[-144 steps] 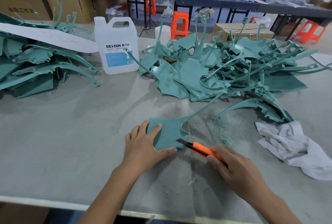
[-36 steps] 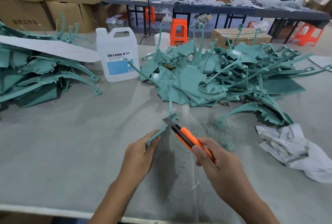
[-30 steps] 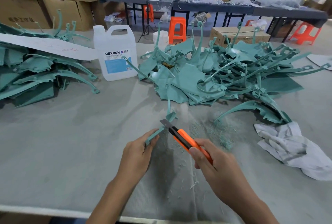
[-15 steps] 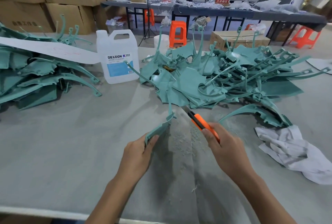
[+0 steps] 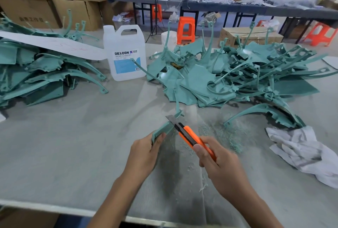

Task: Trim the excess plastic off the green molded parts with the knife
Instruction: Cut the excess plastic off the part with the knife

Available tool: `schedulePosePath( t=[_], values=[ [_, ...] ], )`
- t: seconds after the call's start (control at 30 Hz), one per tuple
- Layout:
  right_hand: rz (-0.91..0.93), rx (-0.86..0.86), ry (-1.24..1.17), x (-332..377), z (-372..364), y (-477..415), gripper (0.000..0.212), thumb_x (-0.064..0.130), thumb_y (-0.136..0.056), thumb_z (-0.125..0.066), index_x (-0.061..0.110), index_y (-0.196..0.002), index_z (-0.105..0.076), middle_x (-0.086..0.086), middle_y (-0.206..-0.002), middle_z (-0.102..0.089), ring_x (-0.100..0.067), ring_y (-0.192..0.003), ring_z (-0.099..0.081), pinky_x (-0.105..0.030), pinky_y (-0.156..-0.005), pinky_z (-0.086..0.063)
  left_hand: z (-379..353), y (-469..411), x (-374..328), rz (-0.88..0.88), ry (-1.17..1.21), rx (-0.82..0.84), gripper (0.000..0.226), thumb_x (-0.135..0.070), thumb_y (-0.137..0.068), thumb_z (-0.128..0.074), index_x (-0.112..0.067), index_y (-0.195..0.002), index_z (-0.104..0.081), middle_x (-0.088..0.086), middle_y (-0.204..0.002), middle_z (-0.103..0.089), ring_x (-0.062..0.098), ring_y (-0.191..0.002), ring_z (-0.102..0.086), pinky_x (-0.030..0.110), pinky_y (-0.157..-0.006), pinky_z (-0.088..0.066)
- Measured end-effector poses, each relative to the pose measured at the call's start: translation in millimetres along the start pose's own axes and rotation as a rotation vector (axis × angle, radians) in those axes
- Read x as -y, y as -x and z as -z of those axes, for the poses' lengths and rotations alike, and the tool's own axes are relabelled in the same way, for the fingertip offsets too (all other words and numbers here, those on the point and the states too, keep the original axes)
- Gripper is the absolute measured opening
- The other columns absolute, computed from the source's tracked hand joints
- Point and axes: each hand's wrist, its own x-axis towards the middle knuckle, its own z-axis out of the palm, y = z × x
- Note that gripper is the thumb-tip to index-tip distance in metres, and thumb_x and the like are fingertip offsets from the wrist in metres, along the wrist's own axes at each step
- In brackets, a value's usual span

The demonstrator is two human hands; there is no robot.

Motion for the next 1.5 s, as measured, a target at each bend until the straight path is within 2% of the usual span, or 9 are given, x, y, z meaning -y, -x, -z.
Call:
schedulePosePath(
  t=[0.37,0.53,0.6,0.73,0.83,0.97,1.1,1.37,1.5],
  values=[
    [-0.094,-0.054,0.223,-16.3,10.2,-29.9,0.027,0.057,-0.100,-0.039,0.037,-0.109,-0.056,0.003,-0.059,-0.059,-0.011,-0.048,-0.054,-0.040,-0.052,-0.048,1.2,-1.1,-2.0,-0.023,0.025,-0.008,0.063,-0.067,-0.090,-0.036,-0.022,-0.116,-0.072,-0.007,-0.081,-0.070,0.023,-0.076,-0.064,0.033,-0.064,-0.049],
    [-0.063,-0.110,0.257,-16.0,2.2,-30.9,0.026,0.060,-0.100,-0.037,0.040,-0.106,-0.052,0.004,-0.056,-0.056,-0.010,-0.053,-0.056,-0.023,-0.043,-0.037,-0.4,-1.2,1.9,0.048,0.164,-0.012,0.052,-0.075,-0.088,-0.044,-0.028,-0.087,-0.068,-0.009,-0.066,-0.065,0.010,-0.061,-0.055,0.024,-0.055,-0.041],
    [-0.071,-0.128,0.245,-15.2,-1.4,-28.1,0.026,0.060,-0.100,-0.037,0.040,-0.106,-0.052,0.005,-0.058,-0.057,-0.009,-0.056,-0.057,-0.021,-0.043,-0.036,-1.3,0.1,4.5,0.050,0.200,0.004,0.047,-0.071,-0.089,-0.047,-0.030,-0.090,-0.070,-0.006,-0.070,-0.068,0.011,-0.061,-0.055,0.027,-0.058,-0.043],
    [-0.201,-0.246,0.102,-15.8,3.6,-26.1,0.028,0.059,-0.099,-0.037,0.038,-0.107,-0.054,0.001,-0.064,-0.063,-0.013,-0.056,-0.059,-0.038,-0.058,-0.050,-1.4,3.7,6.9,0.073,0.190,-0.010,0.046,-0.065,-0.087,-0.044,-0.026,-0.082,-0.065,0.000,-0.069,-0.067,0.014,-0.061,-0.058,0.020,-0.053,-0.039],
    [-0.133,-0.254,0.059,-4.0,3.9,-13.4,0.030,0.069,-0.092,-0.031,0.049,-0.107,-0.048,0.004,-0.068,-0.065,-0.011,-0.056,-0.059,-0.035,-0.053,-0.048,-4.4,4.3,3.1,0.058,0.118,-0.013,0.036,-0.066,-0.088,-0.038,-0.038,-0.075,-0.057,-0.014,-0.062,-0.063,0.005,-0.060,-0.056,0.018,-0.053,-0.038],
    [0.012,-0.092,0.065,17.7,-13.7,10.0,0.027,0.073,-0.091,-0.037,0.067,-0.116,-0.044,0.027,-0.089,-0.064,0.000,-0.066,-0.062,-0.013,-0.056,-0.043,-14.8,5.0,2.9,0.000,0.028,-0.037,0.039,-0.059,-0.096,-0.040,-0.029,-0.084,-0.061,0.000,-0.070,-0.068,0.023,-0.070,-0.062,0.031,-0.061,-0.042],
    [0.048,0.027,0.117,22.3,-24.7,18.1,0.042,0.073,-0.091,-0.029,0.044,-0.113,-0.050,0.029,-0.090,-0.057,0.000,-0.077,-0.056,-0.014,-0.063,-0.038,-19.4,3.1,8.9,-0.017,-0.012,-0.073,0.028,-0.036,-0.103,-0.051,-0.014,-0.100,-0.070,0.011,-0.088,-0.074,0.035,-0.084,-0.064,0.035,-0.066,-0.042],
    [0.059,0.001,0.214,16.9,-26.2,7.5,0.043,0.073,-0.090,-0.026,0.040,-0.103,-0.049,0.017,-0.071,-0.057,-0.006,-0.067,-0.055,-0.021,-0.054,-0.039,-14.0,5.7,6.5,-0.014,0.060,-0.054,0.040,-0.046,-0.101,-0.045,-0.012,-0.087,-0.064,0.010,-0.072,-0.066,0.032,-0.070,-0.059,0.039,-0.062,-0.042],
    [-0.075,-0.158,0.213,3.9,2.9,-17.8,0.042,0.066,-0.092,-0.029,0.035,-0.103,-0.055,0.005,-0.057,-0.054,-0.005,-0.054,-0.055,-0.022,-0.044,-0.033,-11.2,8.6,4.9,0.010,0.086,-0.042,0.053,-0.062,-0.093,-0.035,-0.019,-0.096,-0.066,-0.008,-0.065,-0.061,0.015,-0.062,-0.057,0.021,-0.053,-0.037]
  ],
)
